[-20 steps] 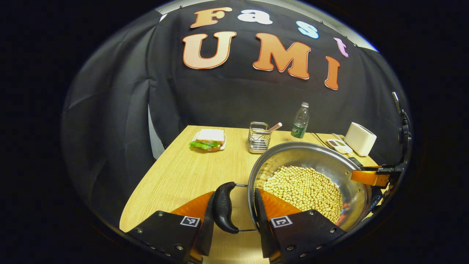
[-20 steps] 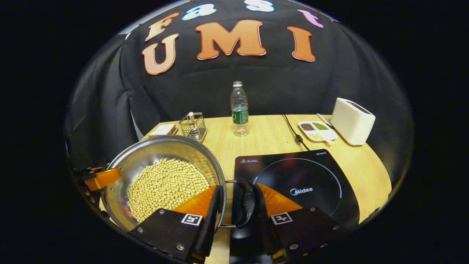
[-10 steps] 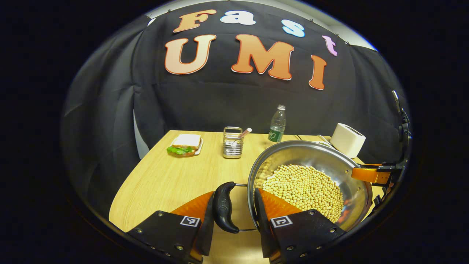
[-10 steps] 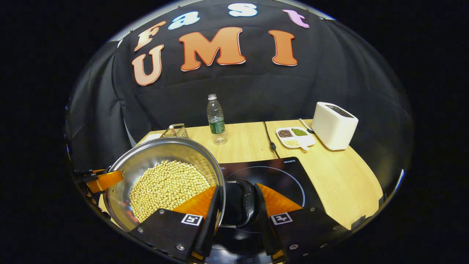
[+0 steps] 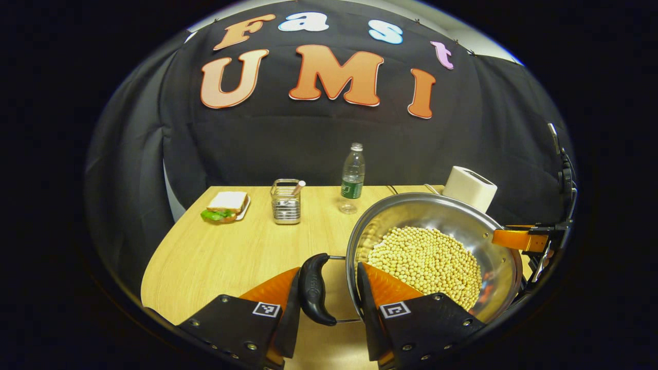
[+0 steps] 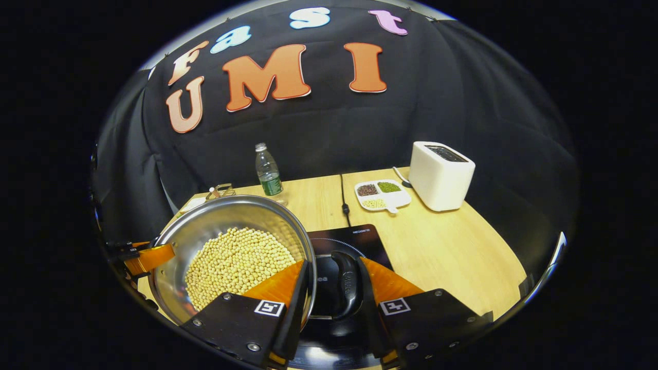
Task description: First push the handle of the pot to place it horizontally, then grasp the pot with both hands and set it on the induction cooktop.
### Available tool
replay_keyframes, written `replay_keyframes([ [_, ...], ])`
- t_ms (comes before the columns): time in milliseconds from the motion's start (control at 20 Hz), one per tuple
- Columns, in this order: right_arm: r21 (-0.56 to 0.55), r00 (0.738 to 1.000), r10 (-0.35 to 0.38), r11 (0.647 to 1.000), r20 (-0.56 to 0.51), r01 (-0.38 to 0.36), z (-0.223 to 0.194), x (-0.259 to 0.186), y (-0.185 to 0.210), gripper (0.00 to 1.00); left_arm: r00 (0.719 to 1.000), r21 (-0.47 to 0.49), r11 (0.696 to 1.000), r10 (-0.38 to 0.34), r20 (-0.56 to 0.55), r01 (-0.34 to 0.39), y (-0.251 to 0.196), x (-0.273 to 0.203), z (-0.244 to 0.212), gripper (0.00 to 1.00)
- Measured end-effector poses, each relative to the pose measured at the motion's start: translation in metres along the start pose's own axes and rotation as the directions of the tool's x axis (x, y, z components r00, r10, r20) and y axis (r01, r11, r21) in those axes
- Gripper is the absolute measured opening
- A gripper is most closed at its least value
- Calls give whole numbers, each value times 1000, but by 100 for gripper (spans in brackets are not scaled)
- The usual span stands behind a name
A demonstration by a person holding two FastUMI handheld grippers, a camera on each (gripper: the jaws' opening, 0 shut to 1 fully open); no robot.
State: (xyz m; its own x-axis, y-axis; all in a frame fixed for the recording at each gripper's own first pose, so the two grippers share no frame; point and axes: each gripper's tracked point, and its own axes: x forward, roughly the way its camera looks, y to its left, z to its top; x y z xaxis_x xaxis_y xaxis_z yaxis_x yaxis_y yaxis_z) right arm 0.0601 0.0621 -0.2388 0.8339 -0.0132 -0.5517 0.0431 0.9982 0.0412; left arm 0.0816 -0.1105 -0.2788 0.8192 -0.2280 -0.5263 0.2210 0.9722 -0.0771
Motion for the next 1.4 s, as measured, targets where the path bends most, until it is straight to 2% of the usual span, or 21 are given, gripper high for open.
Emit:
replay_keyframes([
  [400, 31, 999, -48, 998, -12, 49, -2, 2, -58, 53, 998, 23, 998, -58, -36, 58, -58, 24, -6, 55],
  [650, 42, 998, -64, 997, -26, 65, -6, 8, -78, 53, 996, 24, 997, -70, -63, 72, -79, 37, -13, 55],
  [1100, 60, 996, -59, 996, -68, 63, -17, 27, -92, 53, 990, 16, 998, -65, -127, 68, -95, 57, -40, 55],
  [1400, 52, 995, -40, 998, -96, 45, -26, 26, -97, 54, 990, 2, 998, -59, -126, 60, -96, 55, -39, 55],
])
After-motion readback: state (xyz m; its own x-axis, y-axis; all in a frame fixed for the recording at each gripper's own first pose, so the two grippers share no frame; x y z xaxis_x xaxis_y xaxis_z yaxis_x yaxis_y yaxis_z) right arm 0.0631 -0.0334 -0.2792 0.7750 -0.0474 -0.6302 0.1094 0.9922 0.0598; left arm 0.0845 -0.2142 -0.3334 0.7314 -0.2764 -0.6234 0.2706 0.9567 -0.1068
